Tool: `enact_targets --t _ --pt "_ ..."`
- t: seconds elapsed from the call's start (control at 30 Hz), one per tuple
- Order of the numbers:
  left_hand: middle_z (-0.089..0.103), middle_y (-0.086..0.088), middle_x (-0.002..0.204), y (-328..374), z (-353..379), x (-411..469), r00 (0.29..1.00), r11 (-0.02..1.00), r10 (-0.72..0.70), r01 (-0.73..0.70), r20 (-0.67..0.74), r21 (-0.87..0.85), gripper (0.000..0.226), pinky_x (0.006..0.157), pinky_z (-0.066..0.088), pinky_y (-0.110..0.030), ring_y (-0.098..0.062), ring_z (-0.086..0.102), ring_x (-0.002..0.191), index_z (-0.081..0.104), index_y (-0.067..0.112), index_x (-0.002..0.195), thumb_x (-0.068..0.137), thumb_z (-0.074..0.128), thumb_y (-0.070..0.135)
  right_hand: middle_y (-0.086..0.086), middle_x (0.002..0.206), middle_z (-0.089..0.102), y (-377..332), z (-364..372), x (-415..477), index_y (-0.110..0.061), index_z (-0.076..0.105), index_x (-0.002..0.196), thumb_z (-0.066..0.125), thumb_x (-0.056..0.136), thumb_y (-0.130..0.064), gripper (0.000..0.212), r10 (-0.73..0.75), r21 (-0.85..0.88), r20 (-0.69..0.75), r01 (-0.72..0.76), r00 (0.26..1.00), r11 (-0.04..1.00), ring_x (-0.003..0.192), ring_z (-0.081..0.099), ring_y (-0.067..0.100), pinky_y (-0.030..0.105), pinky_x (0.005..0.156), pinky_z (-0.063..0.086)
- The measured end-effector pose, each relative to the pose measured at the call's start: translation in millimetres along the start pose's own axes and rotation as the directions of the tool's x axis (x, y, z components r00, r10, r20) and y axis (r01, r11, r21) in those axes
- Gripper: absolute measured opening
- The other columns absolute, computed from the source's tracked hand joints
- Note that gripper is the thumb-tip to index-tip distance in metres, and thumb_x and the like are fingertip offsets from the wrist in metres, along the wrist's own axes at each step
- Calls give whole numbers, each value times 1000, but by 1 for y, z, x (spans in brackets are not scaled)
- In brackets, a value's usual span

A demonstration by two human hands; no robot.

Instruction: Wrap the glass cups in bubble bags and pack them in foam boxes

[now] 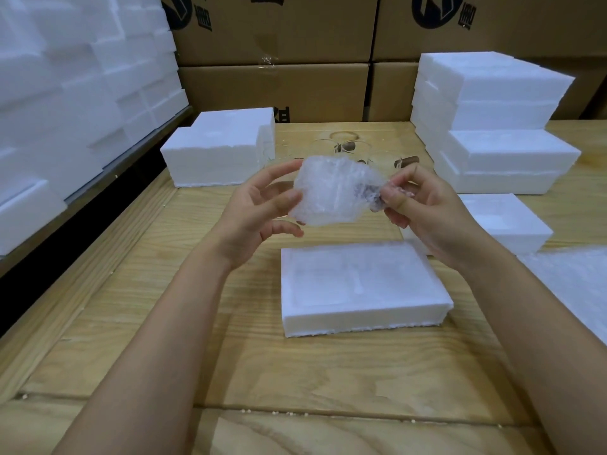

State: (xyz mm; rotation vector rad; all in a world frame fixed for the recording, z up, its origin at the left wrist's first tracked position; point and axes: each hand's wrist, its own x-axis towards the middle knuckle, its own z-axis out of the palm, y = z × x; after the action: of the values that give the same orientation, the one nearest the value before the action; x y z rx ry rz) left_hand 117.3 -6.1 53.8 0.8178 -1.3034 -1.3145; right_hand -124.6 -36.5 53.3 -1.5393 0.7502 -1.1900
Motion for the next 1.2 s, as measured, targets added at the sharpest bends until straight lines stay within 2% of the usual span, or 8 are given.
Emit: enact_targets --t 0.17,0.33,0.53,0.7,0.8,0.97,1.1,1.2 --pt "62 -14 122 8 -6 -8 988 974 -98 71 118 214 62 58 56 -29 -29 68 84 63 25 119 62 78 6 -8 64 67 -10 -4 -9 -13 50 81 65 77 -21 18 21 -93 123 -10 992 996 60 56 3 13 59 40" --pt "63 -12 119 8 -9 -14 970 951 -160 102 182 292 68 50 51 -23 -23 64 69 69 32 112 52 86 7 -6 69 68 -13 -6 -17 -9 51 80 66 72 -19 20 134 -169 230 -97 964 981 74 67 8 14 69 48" --pt "62 -10 121 6 -8 -16 963 896 -222 141 151 420 66 56 52 -22 -20 65 70 69 32 113 57 82 1 5 68 64 -12 -6 -17 -11 51 80 65 83 -8 15 210 -293 243 -135 947 947 64 59 14 21 59 47" --pt "59 -8 120 4 -7 -13 984 863 -158 99 79 495 67 67 55 -24 -15 62 74 65 35 117 66 81 -6 0 70 60 -5 -3 -14 -10 52 82 62 87 -1 14 145 -296 180 -87 973 951 70 62 14 30 74 54" --pt "58 -6 116 1 -7 -11 996 856 -85 76 -6 512 66 78 59 -32 -10 62 78 62 33 120 70 78 -8 1 76 59 1 -1 -14 -13 51 83 62 88 -4 15 139 -302 133 -93 981 949 75 61 13 26 77 51" --pt "60 -12 119 -2 -7 -10 999 838 -51 47 -9 543 64 80 57 -28 -14 63 86 61 30 122 73 77 -8 -3 77 62 5 1 -11 -16 52 84 63 89 -10 14 154 -367 90 -111 984 924 73 62 6 22 74 48" --pt "61 -15 117 -6 -7 -11 999 832 -35 34 -8 553 61 82 53 -36 -19 62 92 63 27 118 70 78 -8 4 85 63 7 2 -12 -21 53 85 63 89 -13 14 190 -444 84 -134 978 886 82 66 12 40 86 48" --pt "64 -7 116 -10 -7 -12 999 806 -32 25 0 591 59 81 53 -37 -21 60 102 64 25 116 68 80 -5 -6 80 63 7 3 -13 -24 54 85 63 89 -15 13 195 -479 88 -131 977 868 87 65 22 47 89 47"
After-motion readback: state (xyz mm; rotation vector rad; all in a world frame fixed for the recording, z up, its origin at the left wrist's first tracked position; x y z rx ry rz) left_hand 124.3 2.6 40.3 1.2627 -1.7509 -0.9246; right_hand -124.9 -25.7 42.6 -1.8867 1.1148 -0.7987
